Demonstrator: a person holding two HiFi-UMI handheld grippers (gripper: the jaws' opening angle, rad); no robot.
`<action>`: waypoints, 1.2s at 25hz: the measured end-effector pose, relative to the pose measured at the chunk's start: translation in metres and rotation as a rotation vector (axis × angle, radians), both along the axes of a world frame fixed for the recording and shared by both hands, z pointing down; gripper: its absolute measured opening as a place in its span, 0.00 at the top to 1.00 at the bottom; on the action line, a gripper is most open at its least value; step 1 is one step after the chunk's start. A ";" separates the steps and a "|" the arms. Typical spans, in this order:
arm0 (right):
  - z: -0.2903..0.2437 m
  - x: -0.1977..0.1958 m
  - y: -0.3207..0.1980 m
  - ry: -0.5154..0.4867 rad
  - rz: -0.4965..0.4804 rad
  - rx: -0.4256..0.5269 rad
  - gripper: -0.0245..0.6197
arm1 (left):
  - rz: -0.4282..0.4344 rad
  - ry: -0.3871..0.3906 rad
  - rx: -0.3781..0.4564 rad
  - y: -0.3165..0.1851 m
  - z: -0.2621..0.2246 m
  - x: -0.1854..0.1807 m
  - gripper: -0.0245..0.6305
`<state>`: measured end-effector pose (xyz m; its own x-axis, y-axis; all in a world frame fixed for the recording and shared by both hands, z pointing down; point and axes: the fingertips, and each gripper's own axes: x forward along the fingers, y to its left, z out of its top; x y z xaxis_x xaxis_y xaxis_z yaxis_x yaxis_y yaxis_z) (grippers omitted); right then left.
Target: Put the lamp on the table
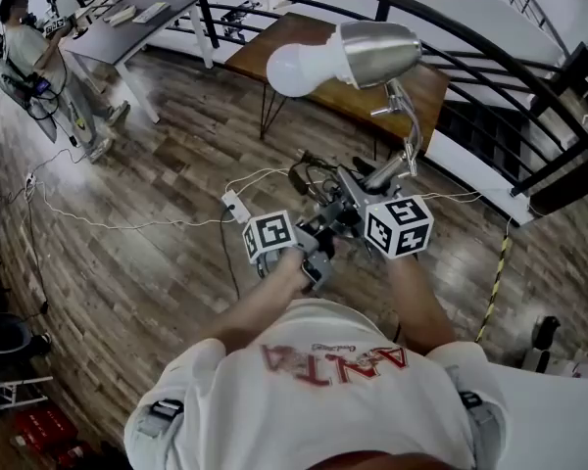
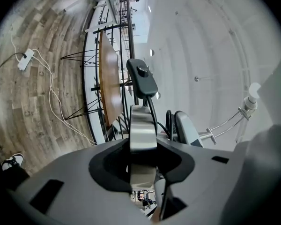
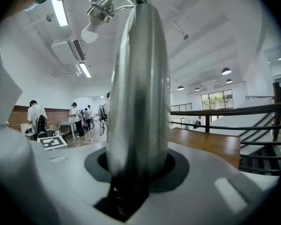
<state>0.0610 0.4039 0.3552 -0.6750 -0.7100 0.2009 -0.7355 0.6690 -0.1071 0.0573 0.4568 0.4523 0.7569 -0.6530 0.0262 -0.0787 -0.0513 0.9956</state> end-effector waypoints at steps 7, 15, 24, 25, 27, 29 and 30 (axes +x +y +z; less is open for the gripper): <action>0.006 0.001 -0.001 -0.040 -0.112 -0.004 0.75 | -0.109 -0.033 -0.002 0.000 0.005 0.002 0.74; 0.014 0.006 -0.021 -0.048 -0.178 -0.019 0.75 | -0.181 -0.028 -0.020 -0.018 0.012 0.011 0.74; 0.013 -0.009 -0.103 -0.027 -0.149 -0.009 0.75 | -0.156 0.000 -0.010 -0.101 0.012 -0.004 0.74; 0.011 -0.014 -0.114 -0.027 -0.145 -0.006 0.75 | -0.152 -0.001 -0.008 -0.113 0.010 -0.010 0.74; 0.007 -0.026 -0.135 -0.027 -0.135 -0.002 0.75 | -0.142 0.001 -0.004 -0.134 0.006 -0.022 0.74; 0.003 -0.040 -0.155 -0.028 -0.124 0.002 0.75 | -0.132 0.001 0.000 -0.154 0.003 -0.036 0.74; 0.002 -0.046 -0.165 -0.029 -0.119 0.004 0.75 | -0.129 -0.001 0.003 -0.165 0.002 -0.043 0.74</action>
